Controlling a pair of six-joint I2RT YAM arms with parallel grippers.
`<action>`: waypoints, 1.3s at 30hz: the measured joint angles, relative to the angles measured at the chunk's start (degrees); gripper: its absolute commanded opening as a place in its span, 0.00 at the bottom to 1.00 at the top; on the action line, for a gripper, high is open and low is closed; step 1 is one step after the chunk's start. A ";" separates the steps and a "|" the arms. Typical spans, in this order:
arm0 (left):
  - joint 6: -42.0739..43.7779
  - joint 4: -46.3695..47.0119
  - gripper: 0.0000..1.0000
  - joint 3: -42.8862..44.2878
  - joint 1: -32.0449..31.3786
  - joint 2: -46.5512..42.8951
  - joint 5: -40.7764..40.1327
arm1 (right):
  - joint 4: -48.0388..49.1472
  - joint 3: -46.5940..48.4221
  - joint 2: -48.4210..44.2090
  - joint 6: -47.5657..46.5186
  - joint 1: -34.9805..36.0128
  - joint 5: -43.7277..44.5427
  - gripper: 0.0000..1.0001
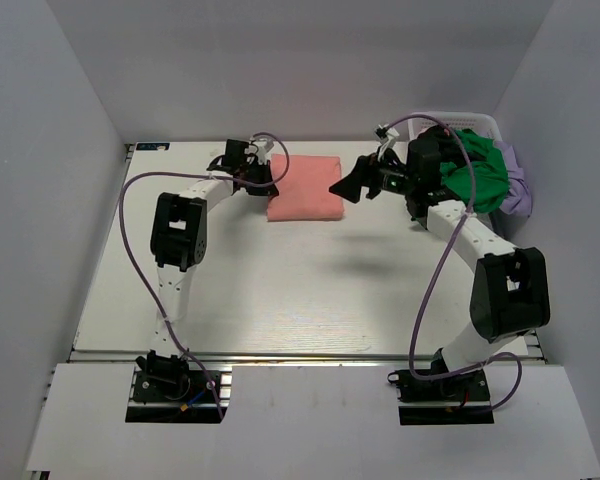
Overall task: Fold and stack the t-shirts
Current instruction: Put the neatly folded tshirt into the corner of the board with the left arm
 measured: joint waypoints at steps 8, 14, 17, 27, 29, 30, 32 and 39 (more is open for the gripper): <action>5.11 -4.87 0.00 -0.90 0.09 -3.26 -12.22 | -4.20 -3.98 -5.14 -3.58 -0.94 6.93 0.90; 10.97 -7.65 0.00 -7.80 6.45 -10.75 -23.80 | -5.16 -4.00 -6.40 -5.53 -1.25 9.20 0.90; 14.97 -7.56 0.00 -8.11 11.04 -12.11 -29.44 | -5.53 -4.42 -6.38 -6.03 -1.25 10.10 0.90; 26.97 -8.20 0.00 -1.57 21.92 -12.11 -34.97 | -5.99 -4.70 -1.66 -5.68 -1.84 10.05 0.90; 28.55 -8.26 0.00 1.92 23.47 -11.17 -34.86 | -6.36 -4.63 -0.55 -5.44 -1.95 9.92 0.90; 29.33 -7.89 0.00 3.87 24.17 -10.29 -34.80 | -6.43 -4.59 -0.13 -5.38 -2.01 9.90 0.90; 30.75 -7.28 0.00 7.89 25.22 -8.07 -34.69 | -6.64 -3.98 0.70 -5.35 -2.23 9.70 0.90; 31.69 -6.95 1.00 17.57 27.41 1.33 -36.13 | -7.63 -0.87 1.62 -5.40 -2.73 9.31 0.90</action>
